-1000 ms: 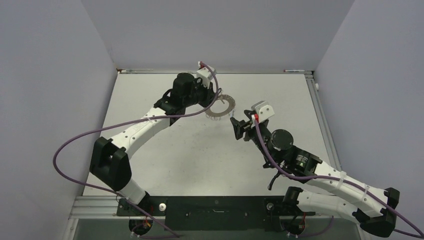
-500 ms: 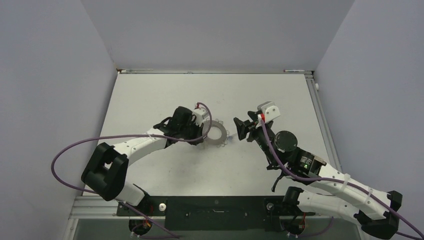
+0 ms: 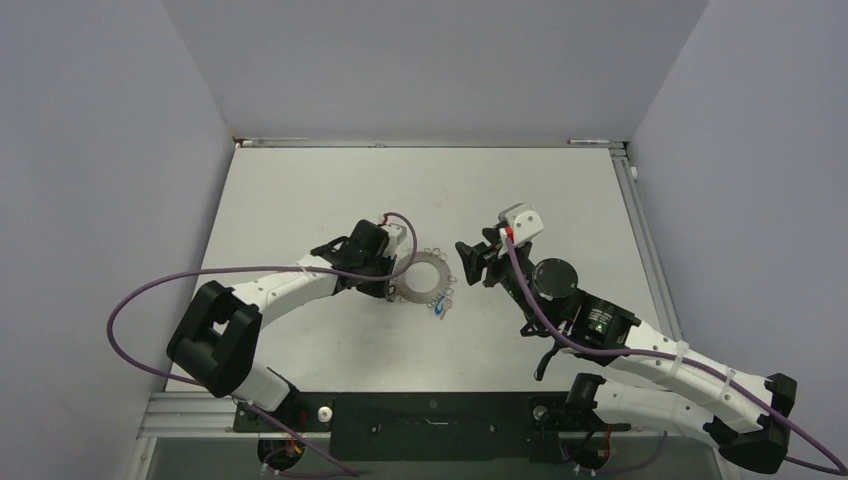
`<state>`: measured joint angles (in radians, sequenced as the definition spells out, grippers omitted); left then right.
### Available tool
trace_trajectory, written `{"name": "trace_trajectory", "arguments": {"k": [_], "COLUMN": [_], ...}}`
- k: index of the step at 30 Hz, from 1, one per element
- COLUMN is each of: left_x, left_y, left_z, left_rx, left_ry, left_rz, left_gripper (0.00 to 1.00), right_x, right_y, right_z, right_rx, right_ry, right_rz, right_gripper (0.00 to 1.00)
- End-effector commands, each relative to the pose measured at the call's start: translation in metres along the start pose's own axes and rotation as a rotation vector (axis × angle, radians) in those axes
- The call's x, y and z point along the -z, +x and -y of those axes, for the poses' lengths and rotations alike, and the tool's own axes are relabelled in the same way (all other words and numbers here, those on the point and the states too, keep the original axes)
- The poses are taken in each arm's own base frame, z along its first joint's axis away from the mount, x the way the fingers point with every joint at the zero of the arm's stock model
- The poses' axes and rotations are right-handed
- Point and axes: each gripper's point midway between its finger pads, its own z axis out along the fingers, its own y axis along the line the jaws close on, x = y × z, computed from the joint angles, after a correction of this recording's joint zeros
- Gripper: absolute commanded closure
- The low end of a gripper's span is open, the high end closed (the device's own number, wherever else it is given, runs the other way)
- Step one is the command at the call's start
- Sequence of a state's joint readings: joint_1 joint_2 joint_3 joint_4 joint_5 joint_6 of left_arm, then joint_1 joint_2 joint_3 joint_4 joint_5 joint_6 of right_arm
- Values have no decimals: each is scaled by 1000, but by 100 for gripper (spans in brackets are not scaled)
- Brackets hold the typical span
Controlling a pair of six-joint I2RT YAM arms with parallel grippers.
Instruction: Put the keys on the keyring
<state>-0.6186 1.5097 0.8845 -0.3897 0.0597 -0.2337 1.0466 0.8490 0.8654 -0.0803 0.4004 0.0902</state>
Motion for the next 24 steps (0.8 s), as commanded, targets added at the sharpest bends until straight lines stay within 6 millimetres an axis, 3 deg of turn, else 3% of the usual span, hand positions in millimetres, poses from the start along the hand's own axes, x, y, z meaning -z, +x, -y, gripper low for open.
{"name": "trace_trajectory", "arguments": {"k": [1,6,8,13,16,18,24], "left_x": [5,28,47,110,150,168,227], "left_y": [-1,7,4,-13,-30,-35,-53], "left_z": [-14,-34,-38,-52,-67,-75,-72], "left_rx": [23,64,69,69,47,41,99], "left_ry": [-115,-262,-286,-346,-410,-431,-352], "left_rz": [-21,-70,-40,160,355,486,868], "left_gripper": [90,61,50,7,2,4,4], "right_x": [-1,-3,-6,-13,-17,-18,-16], "right_y": [-8,0,6,14,17,18,11], "right_z": [-1,-1,0,-4,-10,-10,5], "right_rx": [-33,-20,-7,3,-1,-20,-119], "right_ry": [-4,3,16,13,-7,3,89], "right_rz": [18,-8,-25,-47,-43,-28,57], "right_gripper": [46,46,46,46,39,21,18]}}
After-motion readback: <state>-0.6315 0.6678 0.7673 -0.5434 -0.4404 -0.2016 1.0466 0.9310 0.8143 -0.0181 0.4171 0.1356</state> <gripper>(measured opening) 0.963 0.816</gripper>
